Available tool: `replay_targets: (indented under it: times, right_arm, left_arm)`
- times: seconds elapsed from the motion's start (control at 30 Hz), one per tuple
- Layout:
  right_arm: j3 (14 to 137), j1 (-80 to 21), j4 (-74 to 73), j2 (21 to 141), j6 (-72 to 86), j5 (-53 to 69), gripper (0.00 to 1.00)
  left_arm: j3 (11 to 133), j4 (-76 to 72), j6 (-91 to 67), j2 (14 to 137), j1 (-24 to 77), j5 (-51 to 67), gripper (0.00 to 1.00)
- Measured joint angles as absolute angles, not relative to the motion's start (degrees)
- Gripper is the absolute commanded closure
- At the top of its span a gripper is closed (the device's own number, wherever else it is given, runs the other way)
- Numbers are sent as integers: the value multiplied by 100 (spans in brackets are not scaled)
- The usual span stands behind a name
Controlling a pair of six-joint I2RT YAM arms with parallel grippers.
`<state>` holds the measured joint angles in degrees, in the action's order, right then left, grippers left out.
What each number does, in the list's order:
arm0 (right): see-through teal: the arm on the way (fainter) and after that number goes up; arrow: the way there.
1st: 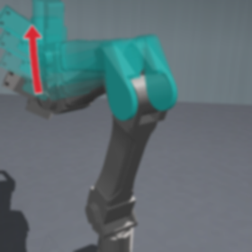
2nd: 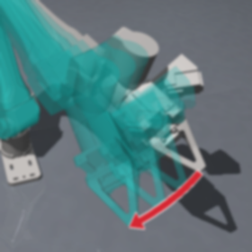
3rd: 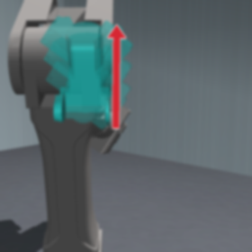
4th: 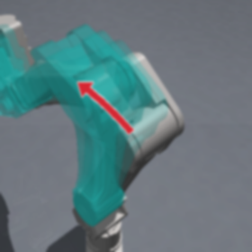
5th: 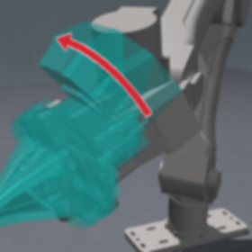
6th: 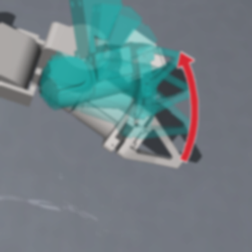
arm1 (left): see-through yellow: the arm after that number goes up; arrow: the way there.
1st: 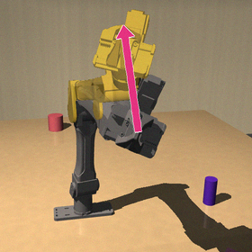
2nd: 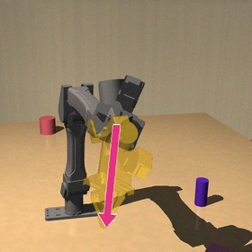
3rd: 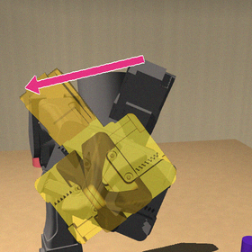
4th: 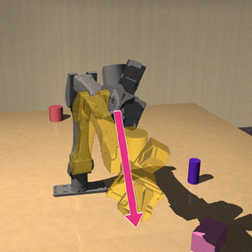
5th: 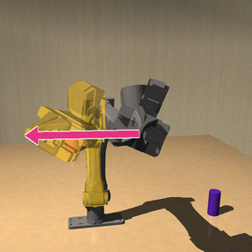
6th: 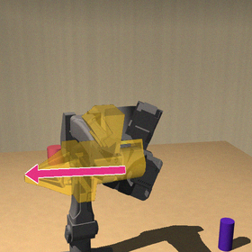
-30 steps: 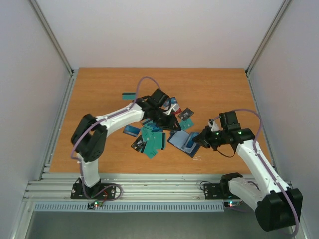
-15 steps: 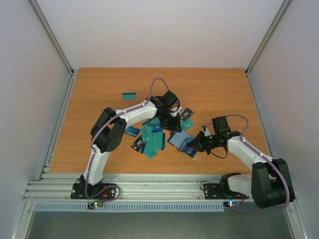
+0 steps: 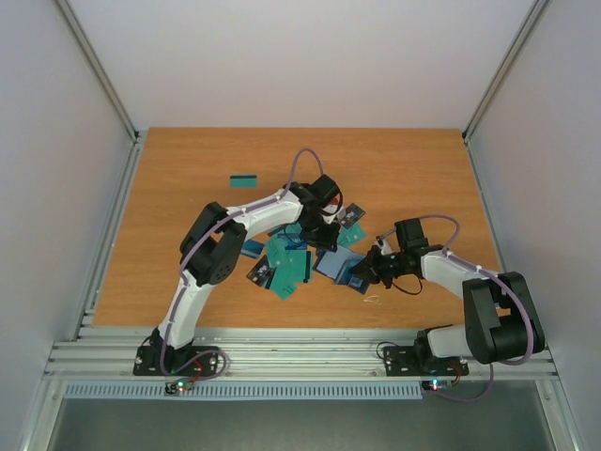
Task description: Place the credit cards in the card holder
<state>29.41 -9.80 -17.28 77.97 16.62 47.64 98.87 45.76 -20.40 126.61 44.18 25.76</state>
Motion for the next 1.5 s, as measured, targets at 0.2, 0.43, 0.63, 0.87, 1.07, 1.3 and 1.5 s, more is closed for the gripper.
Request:
replay_targets:
  times: [0.2,0.43,0.63,0.87,1.07,1.3,1.5]
  right_arm:
    - [2908,-980,-1588,7843,1660,4792,99]
    - [2908,-980,-1435,8138,1544,4895,99]
    - [2987,-980,-1387,8294,1402,4987,99]
    - [3138,-980,-1330,8440,1317,5026,99]
    - [3242,-980,-1249,8715,1262,5129,99]
    - [3474,-980,-1243,8910,1129,5146,99]
    - [3573,-952,-1243,9203,917,5179,99]
  left_arm:
    - [10020,4740,-1938,12796,4412,2322,86]
    - [10221,4847,-1859,12825,4412,2084,85]
    - [10254,4910,-1758,12825,4412,1802,83]
    - [10696,5103,-1586,13013,4410,1597,83]
    - [10718,5207,-1500,13207,4407,1533,83]
    - [10715,5225,-1455,13207,4394,1518,84]
    - [10713,5234,-1450,13207,4372,1566,84]
